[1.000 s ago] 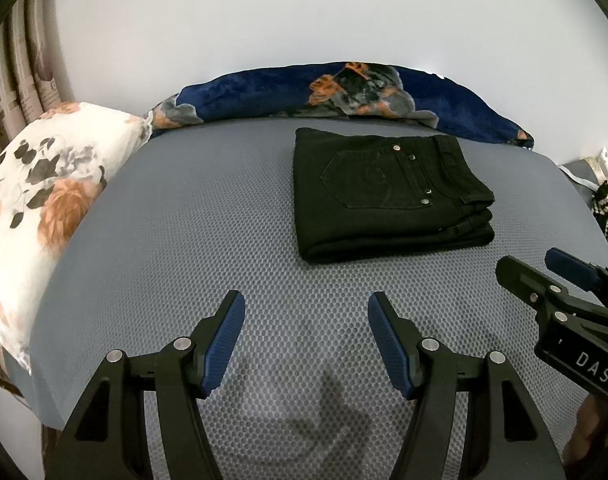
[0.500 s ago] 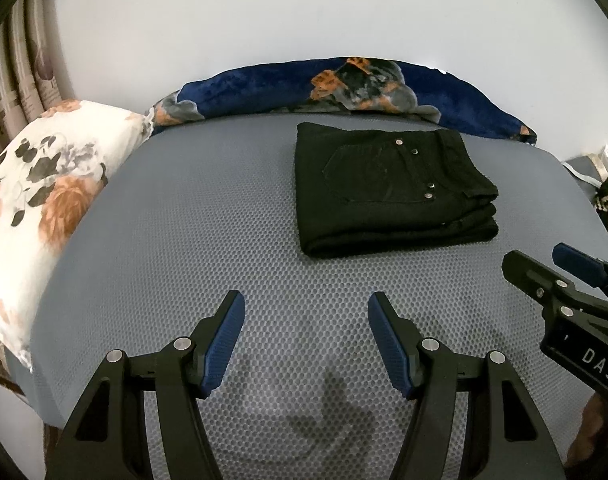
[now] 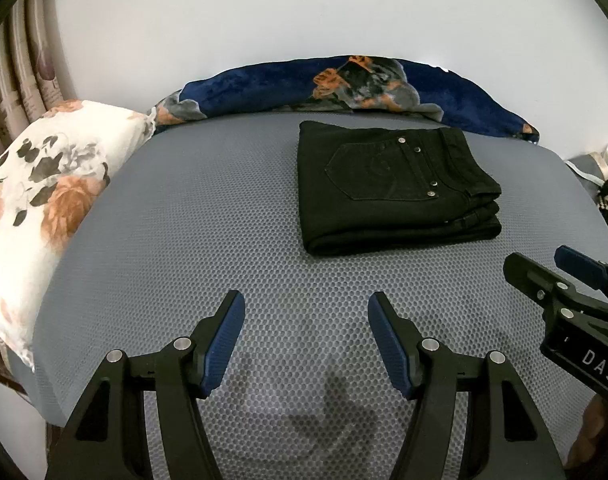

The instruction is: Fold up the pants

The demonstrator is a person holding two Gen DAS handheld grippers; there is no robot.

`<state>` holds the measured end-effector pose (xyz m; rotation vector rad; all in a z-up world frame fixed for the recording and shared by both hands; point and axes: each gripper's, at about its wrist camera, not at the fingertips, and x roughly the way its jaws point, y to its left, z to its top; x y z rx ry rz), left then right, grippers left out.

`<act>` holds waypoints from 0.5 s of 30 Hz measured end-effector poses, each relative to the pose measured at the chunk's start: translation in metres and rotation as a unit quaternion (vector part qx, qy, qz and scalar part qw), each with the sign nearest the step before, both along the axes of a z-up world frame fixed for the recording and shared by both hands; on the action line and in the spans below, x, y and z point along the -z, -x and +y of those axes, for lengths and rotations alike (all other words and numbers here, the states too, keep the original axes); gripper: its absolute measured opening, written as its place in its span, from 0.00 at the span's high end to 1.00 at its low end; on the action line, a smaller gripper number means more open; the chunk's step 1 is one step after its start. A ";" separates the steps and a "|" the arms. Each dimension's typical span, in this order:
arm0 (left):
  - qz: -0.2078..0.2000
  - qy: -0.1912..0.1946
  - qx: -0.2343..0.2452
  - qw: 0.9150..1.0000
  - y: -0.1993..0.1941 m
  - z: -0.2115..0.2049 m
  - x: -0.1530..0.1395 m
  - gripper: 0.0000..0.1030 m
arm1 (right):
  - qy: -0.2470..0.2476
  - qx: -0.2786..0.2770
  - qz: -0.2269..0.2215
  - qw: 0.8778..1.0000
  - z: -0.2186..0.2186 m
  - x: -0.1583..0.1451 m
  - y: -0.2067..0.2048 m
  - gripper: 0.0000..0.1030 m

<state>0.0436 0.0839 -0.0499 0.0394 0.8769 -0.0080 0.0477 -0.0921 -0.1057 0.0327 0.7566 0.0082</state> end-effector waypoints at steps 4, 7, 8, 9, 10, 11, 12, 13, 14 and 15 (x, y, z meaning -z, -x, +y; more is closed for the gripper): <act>0.000 0.000 0.001 1.000 0.000 0.000 0.000 0.37 | -0.001 0.000 0.001 1.000 0.000 0.000 0.000 0.29; 0.001 0.000 0.000 1.000 0.000 0.000 0.000 0.37 | -0.002 0.001 0.003 1.000 -0.001 0.003 0.000 0.29; 0.000 -0.001 0.000 1.000 0.001 0.000 0.000 0.37 | -0.002 0.002 0.003 1.000 -0.001 0.003 0.000 0.29; 0.000 -0.001 0.001 1.000 0.000 0.000 0.000 0.37 | -0.001 0.002 0.003 1.000 -0.001 0.003 0.000 0.29; 0.001 0.000 0.002 1.000 0.000 0.000 0.000 0.37 | -0.001 0.002 0.003 1.000 -0.001 0.003 0.000 0.29; 0.001 0.000 0.001 1.000 0.000 0.000 0.000 0.37 | -0.001 0.002 0.003 1.000 -0.001 0.003 0.000 0.29; 0.000 0.000 0.000 1.000 0.000 0.000 0.000 0.37 | -0.001 0.002 0.004 1.000 -0.001 0.003 0.000 0.29; 0.001 0.001 0.002 1.000 0.000 0.000 0.000 0.37 | -0.001 0.002 0.004 1.000 -0.001 0.003 0.000 0.29; 0.001 0.000 0.002 1.000 0.000 0.000 0.000 0.37 | -0.001 0.002 0.004 1.000 -0.001 0.004 0.000 0.29; 0.001 0.000 0.002 1.000 0.000 0.000 0.000 0.37 | -0.001 0.002 0.004 1.000 -0.001 0.004 0.001 0.29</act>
